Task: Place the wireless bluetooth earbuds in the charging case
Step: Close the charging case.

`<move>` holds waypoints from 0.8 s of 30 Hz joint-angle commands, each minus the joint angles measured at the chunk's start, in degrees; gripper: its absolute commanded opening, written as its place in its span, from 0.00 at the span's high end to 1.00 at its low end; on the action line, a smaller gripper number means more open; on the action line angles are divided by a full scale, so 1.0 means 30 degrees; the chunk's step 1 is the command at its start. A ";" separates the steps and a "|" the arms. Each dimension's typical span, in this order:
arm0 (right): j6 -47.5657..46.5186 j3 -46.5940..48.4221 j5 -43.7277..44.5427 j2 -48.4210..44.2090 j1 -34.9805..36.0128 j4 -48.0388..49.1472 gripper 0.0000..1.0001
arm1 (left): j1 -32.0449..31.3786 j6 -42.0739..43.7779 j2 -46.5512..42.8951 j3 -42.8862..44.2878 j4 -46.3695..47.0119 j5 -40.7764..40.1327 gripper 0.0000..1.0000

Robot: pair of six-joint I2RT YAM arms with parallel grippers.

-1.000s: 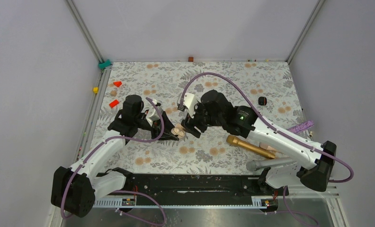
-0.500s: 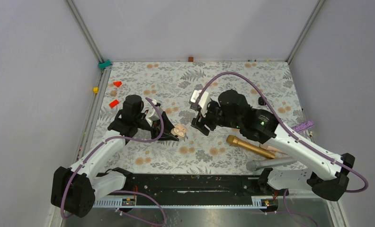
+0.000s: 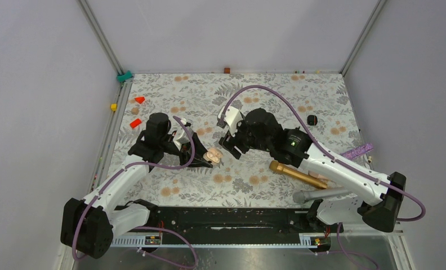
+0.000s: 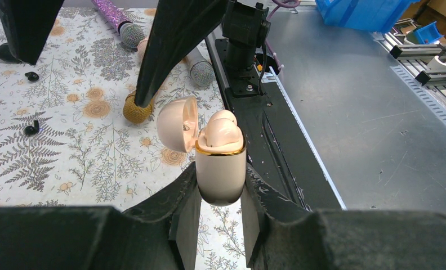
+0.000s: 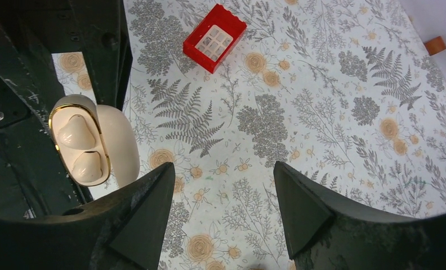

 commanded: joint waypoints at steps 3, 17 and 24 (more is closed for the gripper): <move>0.0526 0.0335 -0.2024 -0.0280 -0.0096 0.0467 0.27 | -0.0066 0.0324 -0.0084 0.0717 0.0473 0.0759 1.00; 0.0229 0.0650 -0.5650 -0.1409 -0.0158 -0.0783 0.21 | -0.0058 0.0328 -0.0093 0.0719 0.0491 0.0426 1.00; -0.0113 0.0212 0.0979 -0.1846 -0.0265 0.0600 0.01 | -0.0049 0.0305 -0.0014 0.0826 0.0469 -0.0760 1.00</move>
